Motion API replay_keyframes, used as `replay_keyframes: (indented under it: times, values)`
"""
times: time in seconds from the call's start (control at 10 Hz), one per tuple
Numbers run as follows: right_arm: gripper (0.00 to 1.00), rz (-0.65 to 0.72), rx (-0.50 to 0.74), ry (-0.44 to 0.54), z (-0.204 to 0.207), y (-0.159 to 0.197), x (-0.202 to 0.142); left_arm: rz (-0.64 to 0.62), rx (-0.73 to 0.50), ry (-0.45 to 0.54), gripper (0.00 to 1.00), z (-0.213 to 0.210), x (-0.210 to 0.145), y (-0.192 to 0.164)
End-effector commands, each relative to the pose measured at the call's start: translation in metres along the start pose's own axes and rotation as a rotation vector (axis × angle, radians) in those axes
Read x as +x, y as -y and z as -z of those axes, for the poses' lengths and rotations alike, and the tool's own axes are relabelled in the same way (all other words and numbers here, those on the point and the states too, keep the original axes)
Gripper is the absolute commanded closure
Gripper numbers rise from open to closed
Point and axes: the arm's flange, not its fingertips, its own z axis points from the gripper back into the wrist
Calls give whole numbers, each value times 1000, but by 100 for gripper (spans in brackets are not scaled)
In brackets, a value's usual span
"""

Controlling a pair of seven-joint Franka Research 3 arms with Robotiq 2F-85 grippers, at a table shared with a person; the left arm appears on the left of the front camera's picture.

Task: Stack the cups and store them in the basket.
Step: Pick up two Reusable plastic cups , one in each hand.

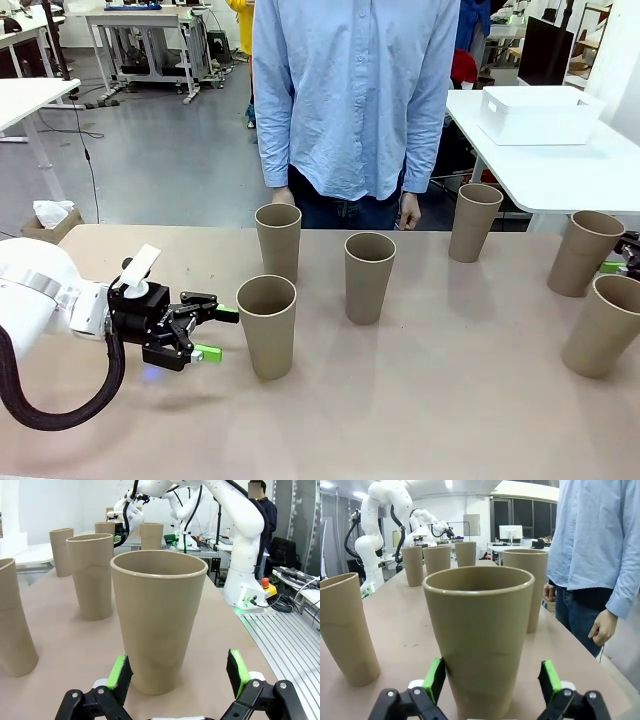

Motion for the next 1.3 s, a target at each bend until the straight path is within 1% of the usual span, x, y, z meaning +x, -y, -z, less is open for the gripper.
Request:
replay_keyframes:
  times: [0.0,0.1,0.4,0.7,1.2]
  values:
    - [0,-24,0,16,2,9,-1,38,12,37,0,10,-12,4]
    - [0,-23,0,19,1,8,-1,59,39,36,0,13,-12,0]
    - [0,-22,5,33,0,1,-2,86,64,45,0,28,-13,-6]
    - [0,-9,29,43,8,1,-3,70,51,43,0,38,-20,-9]
    - [0,17,24,53,13,1,-5,77,22,20,0,55,-30,-10]
